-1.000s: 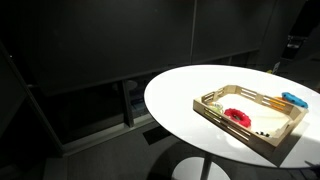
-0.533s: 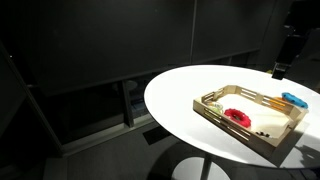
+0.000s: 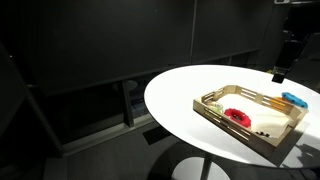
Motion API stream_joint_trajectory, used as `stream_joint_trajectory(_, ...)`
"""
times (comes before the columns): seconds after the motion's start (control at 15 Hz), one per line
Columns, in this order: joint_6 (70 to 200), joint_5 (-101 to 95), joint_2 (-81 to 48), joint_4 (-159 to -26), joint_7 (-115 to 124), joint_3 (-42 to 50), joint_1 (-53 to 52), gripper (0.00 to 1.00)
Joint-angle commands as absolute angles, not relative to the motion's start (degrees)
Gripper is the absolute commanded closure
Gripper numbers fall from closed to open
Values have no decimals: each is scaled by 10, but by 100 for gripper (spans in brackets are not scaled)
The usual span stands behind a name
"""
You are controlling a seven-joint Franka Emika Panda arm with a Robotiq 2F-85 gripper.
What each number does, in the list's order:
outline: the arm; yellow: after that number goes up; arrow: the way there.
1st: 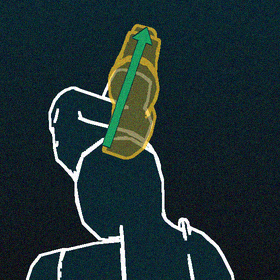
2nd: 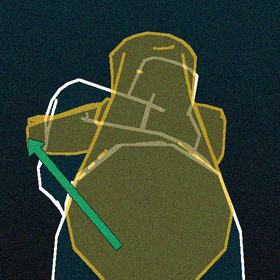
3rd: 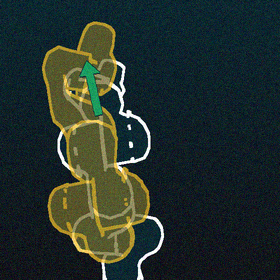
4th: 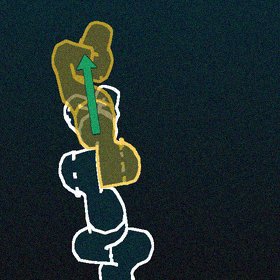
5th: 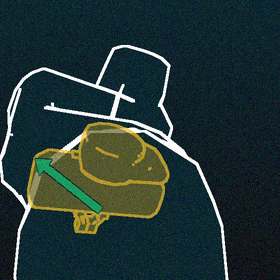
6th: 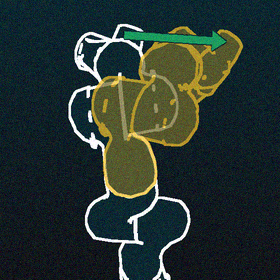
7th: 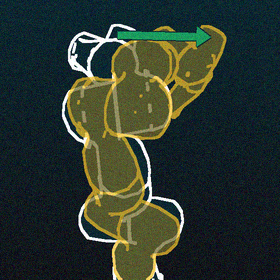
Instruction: Put the red ring on the table
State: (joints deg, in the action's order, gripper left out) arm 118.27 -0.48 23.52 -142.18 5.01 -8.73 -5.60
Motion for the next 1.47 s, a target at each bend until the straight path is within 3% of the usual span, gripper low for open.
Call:
stream_joint_trajectory(0.0,1198,-26,212,-1434,87,-88,-43,0)
stream_joint_trajectory(0.67,1343,-51,132,-1479,119,-81,-25,0)
stream_joint_trajectory(1.4,1406,-126,40,-1463,147,-60,-10,0)
